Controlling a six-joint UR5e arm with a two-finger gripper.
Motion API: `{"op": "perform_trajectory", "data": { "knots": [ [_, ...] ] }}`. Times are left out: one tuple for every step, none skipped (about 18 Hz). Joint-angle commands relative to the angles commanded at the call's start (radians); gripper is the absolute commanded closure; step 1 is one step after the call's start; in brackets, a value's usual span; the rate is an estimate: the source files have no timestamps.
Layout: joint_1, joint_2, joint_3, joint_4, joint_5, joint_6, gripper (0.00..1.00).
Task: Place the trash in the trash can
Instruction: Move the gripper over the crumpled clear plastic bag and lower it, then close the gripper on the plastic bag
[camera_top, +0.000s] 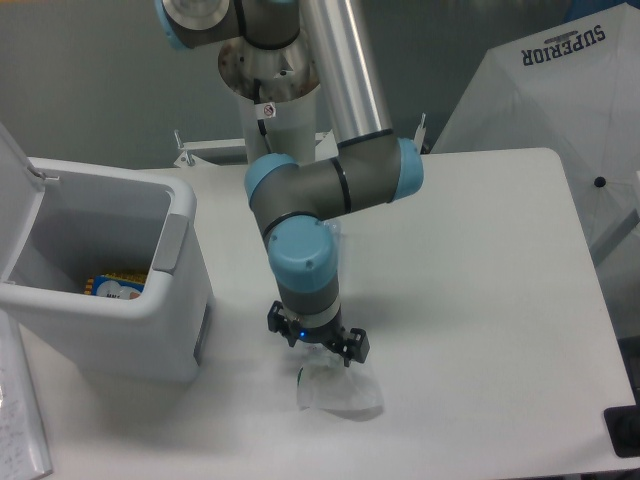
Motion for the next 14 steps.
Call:
{"op": "perform_trajectory", "data": {
  "knots": [
    [-0.002, -0.002, -0.002, 0.000, 0.000, 0.000, 0.00],
    [-0.002, -0.003, 0.000, 0.002, 0.005, 0.000, 0.00],
    [-0.005, -0.014, 0.000, 0.002, 0.024, 0.000, 0.00],
    [-0.009, -0.017, 0.000, 0.002, 0.044, -0.002, 0.00],
    [-0.020, -0.024, 0.003, 0.008, 0.055, 0.000, 0.00],
    [-0.026, -0.029, 0.006, 0.017, 0.057, -0.002, 0.00],
    [-0.028, -0.035, 0.008, 0.021, 0.057, -0.002, 0.00],
    [-0.029, -0.040, 0.015, 0.021, 0.057, -0.002, 0.00],
    [-0.029, -0.041, 0.020, 0.021, 0.057, -0.002, 0.00],
    [-0.029, -0.043, 0.025, 0.021, 0.057, -0.002, 0.03],
    [-0.031, -0.048, 0.026, 0.021, 0.057, -0.006, 0.10],
    [-0.034, -0.049, 0.031, 0.021, 0.057, -0.014, 0.21],
    [-0.034, -0.049, 0.034, 0.021, 0.057, -0.024, 0.33],
    [-0.034, -0.049, 0.035, 0.021, 0.057, -0.032, 0.43]
  ]
}}
